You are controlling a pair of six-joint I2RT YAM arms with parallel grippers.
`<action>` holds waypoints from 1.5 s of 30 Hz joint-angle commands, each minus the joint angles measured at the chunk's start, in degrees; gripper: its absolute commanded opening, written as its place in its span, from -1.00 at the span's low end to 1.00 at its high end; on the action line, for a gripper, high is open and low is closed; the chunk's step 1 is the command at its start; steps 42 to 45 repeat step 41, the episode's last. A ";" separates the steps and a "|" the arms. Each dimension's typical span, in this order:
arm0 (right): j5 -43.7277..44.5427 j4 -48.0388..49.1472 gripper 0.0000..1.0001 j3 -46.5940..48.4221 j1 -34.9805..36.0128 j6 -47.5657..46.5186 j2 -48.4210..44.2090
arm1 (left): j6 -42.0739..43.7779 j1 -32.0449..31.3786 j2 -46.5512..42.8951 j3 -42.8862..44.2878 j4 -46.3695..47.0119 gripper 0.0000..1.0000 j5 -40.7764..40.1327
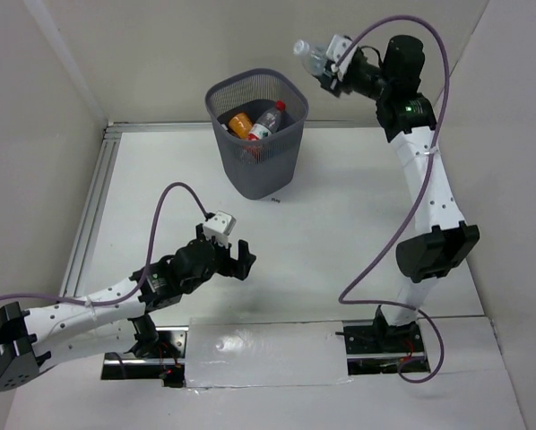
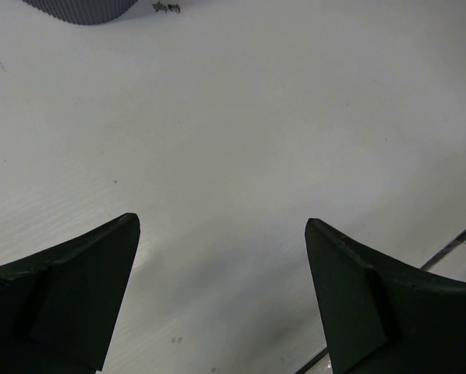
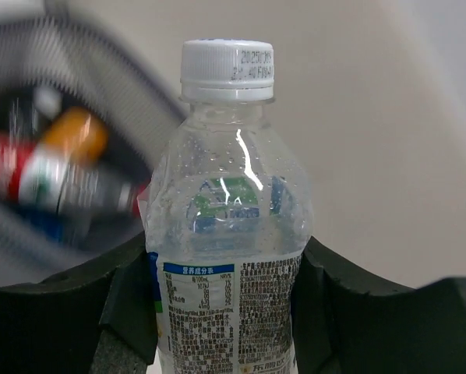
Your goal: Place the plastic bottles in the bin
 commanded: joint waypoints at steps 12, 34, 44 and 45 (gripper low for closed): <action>-4.44 21.65 0.47 28.23 11.21 47.17 28.47 | 0.76 -0.84 -4.10 -0.77 5.90 1.00 -1.88; 42.89 -7.70 1.00 -4.67 3.03 44.64 -5.59 | 2.52 -0.84 -1.56 4.58 4.59 1.00 -0.74; 42.07 -3.06 1.00 -41.85 -2.21 47.45 -28.26 | 4.63 0.48 0.98 7.31 3.01 1.00 -1.27; 42.07 -3.06 1.00 -41.85 -2.21 47.45 -28.26 | 4.63 0.48 0.98 7.31 3.01 1.00 -1.27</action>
